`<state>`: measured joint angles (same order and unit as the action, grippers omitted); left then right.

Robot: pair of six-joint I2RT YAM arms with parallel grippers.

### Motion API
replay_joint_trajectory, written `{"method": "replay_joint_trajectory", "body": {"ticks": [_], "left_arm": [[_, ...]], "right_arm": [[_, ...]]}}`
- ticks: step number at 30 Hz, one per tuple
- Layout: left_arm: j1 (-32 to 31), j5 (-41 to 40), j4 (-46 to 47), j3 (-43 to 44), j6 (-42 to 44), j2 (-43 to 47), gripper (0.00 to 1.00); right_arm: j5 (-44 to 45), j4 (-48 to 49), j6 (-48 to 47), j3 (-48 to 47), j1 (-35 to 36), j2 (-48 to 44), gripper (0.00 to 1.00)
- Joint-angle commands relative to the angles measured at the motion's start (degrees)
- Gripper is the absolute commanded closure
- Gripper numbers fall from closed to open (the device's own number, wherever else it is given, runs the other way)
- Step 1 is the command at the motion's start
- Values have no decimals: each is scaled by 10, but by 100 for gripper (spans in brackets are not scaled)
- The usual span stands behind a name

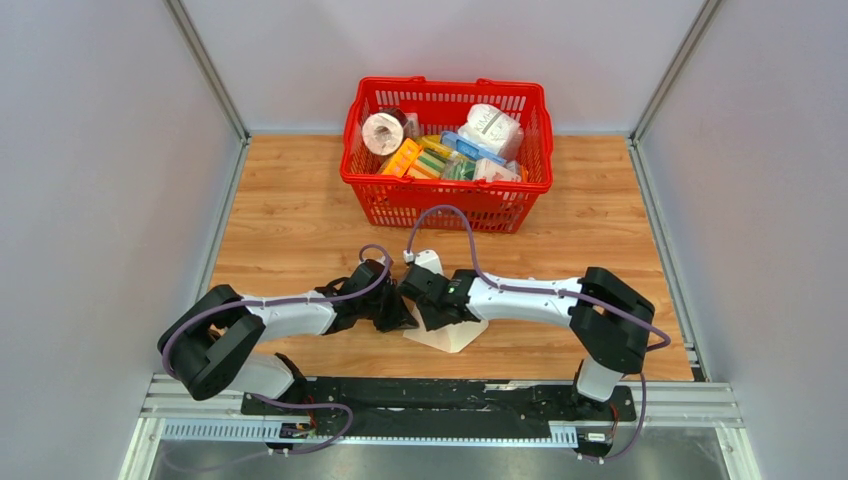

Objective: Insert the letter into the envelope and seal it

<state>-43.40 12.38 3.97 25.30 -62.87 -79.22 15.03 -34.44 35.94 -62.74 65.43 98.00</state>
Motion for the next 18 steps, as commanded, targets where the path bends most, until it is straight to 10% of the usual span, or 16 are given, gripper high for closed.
{"method": "replay_joint_trajectory", "body": {"ticks": [1,18], "left_arm": [[3,-21,-28,4,17,-16,95],[5,-17,-30,5,21,-17,95]], "right_arm": [[-6,-49,8,27,-4,8,100],[3,-42,-11,-9,-28,36,100]]}}
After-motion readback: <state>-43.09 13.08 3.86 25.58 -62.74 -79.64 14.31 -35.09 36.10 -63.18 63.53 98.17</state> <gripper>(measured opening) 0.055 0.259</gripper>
